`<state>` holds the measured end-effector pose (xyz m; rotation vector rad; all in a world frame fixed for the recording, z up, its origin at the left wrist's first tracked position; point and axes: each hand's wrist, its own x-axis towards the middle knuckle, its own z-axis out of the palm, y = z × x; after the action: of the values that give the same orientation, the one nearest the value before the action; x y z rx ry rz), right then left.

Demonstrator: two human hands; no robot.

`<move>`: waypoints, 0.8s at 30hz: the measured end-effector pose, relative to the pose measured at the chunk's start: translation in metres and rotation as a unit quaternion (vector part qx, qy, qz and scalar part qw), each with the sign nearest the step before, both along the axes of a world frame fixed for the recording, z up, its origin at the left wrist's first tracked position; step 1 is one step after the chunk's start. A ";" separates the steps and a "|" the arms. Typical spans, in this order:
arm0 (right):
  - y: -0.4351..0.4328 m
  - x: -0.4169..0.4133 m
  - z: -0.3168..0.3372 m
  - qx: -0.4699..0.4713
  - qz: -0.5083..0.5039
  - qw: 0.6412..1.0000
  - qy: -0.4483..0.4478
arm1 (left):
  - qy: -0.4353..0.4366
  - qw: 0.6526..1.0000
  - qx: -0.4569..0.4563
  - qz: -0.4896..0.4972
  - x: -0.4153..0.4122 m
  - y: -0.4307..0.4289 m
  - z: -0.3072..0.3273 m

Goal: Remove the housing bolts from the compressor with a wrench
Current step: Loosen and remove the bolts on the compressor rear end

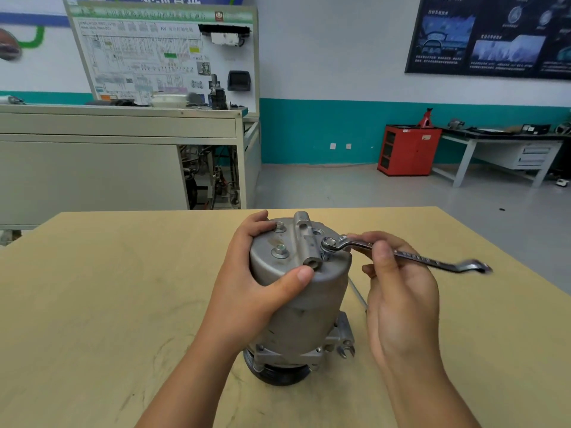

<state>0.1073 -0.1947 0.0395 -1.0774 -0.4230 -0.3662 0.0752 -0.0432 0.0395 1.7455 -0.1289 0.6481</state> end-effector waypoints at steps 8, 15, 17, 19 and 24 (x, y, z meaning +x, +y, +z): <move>-0.001 0.027 0.040 -0.094 0.016 0.985 0.142 | 0.026 0.997 0.059 0.031 -0.009 -0.004 0.007; -0.009 0.038 0.048 -0.096 0.135 0.975 0.149 | 0.025 0.960 0.270 0.069 -0.017 -0.014 0.044; -0.011 0.039 0.049 -0.044 0.170 0.972 0.159 | 0.045 0.944 0.316 0.083 -0.014 -0.020 0.058; -0.013 0.039 0.050 -0.005 0.192 0.966 0.175 | 0.079 0.928 0.350 0.101 -0.010 -0.024 0.067; -0.018 0.038 0.049 0.009 0.200 0.960 0.194 | 0.125 0.904 0.390 0.123 -0.004 -0.029 0.071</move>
<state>0.1451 -0.2126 0.0889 -0.9891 -0.2738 0.1995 0.0713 -0.0722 0.1107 2.6404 0.0208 0.5800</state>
